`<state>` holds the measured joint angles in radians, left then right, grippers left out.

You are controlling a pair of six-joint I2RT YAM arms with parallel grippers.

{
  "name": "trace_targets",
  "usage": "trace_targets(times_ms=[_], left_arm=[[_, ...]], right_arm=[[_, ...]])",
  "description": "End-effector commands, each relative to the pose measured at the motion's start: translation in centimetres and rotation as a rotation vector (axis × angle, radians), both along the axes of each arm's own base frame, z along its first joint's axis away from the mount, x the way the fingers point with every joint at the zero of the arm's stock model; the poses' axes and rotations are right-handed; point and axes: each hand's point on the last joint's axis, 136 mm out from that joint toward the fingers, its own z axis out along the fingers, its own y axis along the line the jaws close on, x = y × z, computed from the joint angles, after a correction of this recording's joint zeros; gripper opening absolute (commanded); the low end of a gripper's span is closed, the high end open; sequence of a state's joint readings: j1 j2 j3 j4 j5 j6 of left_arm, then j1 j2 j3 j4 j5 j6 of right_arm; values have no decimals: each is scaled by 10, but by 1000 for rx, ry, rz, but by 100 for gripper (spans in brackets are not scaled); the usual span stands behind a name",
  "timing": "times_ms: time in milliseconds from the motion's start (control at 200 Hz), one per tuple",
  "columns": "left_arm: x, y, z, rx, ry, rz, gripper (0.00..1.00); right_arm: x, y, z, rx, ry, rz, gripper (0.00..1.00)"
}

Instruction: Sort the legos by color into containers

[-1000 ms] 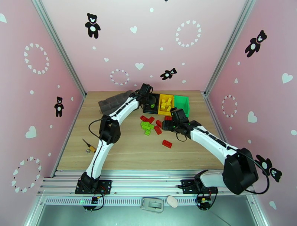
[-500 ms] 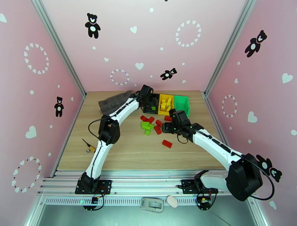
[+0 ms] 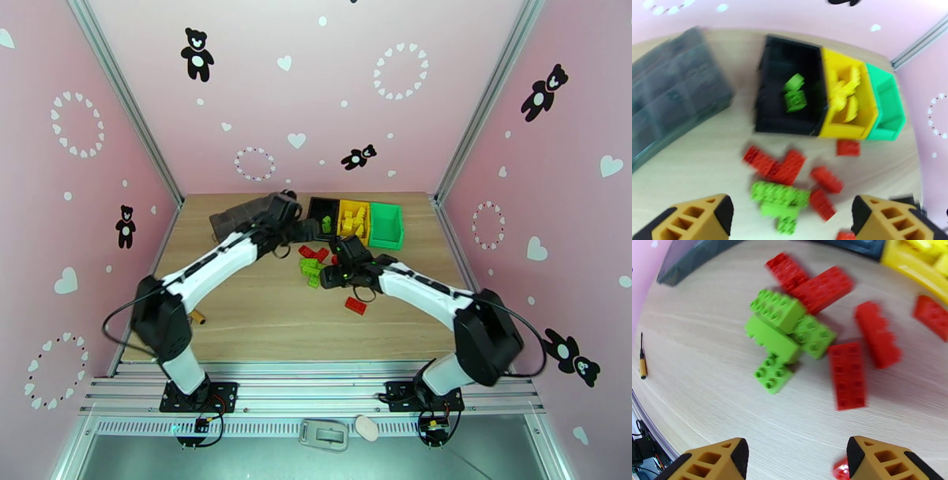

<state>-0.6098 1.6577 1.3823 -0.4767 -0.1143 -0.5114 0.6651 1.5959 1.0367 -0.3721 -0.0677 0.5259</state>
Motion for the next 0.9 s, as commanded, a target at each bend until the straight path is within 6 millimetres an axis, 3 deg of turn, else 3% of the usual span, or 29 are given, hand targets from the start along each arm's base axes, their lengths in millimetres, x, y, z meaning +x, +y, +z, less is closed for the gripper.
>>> trace_targets(times_ms=[0, 245, 375, 410, 636, 891], left_arm=[[-18, 29, -33, 22, 53, 82, 86], [-70, 67, -83, 10, 143, 152, 87], [-84, 83, -93, -23, 155, 202, 89], [-94, 89, -106, -17, 181, 211, 90], [-112, 102, -123, -30, 206, 241, 91], [-118, 110, -131, -34, 214, 258, 92]], right_arm=[[3, 22, -9, 6, 18, 16, 72], [2, 43, -45, -51, 76, 31, 73], [3, 49, -58, -76, 96, 31, 73], [4, 50, -62, -84, 102, 32, 73], [17, 59, -73, -155, 94, 22, 70], [29, 71, -73, -262, 41, 30, 68]])
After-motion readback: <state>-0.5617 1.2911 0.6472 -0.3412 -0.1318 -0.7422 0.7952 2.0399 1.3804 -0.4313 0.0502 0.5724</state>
